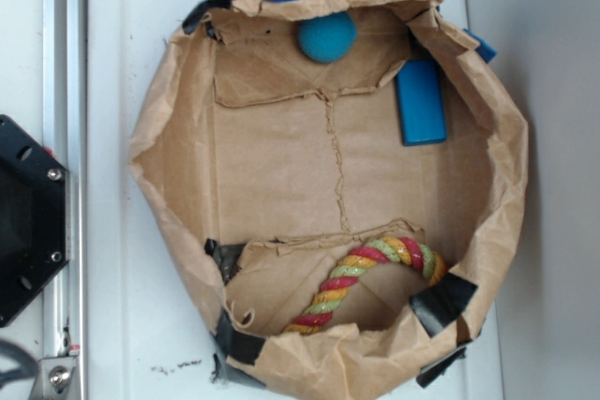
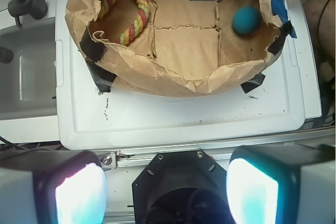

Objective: Grab the multicolored rope.

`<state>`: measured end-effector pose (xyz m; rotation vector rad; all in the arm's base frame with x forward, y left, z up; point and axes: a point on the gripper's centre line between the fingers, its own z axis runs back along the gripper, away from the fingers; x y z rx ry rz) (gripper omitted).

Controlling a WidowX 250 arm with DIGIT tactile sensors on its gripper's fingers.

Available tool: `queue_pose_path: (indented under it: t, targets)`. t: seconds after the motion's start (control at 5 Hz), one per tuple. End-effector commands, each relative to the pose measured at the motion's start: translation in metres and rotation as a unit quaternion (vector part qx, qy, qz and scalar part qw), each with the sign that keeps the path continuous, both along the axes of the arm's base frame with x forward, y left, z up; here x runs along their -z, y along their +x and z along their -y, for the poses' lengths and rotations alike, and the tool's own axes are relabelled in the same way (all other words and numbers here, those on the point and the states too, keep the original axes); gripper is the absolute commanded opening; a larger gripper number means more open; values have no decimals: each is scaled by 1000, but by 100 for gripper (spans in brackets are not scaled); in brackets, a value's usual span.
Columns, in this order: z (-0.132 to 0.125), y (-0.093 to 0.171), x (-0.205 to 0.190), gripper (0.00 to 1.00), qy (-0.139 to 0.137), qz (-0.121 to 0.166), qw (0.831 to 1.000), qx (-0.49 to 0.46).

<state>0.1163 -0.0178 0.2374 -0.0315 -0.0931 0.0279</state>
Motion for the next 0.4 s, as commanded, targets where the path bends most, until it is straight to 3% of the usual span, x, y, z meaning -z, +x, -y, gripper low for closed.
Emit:
queue_pose_path:
  t: [0.0, 0.2]
  targets:
    - [0, 0, 0, 100, 0, 0, 1000, 0]
    - [-8, 50, 6, 100, 11, 23, 1000, -10]
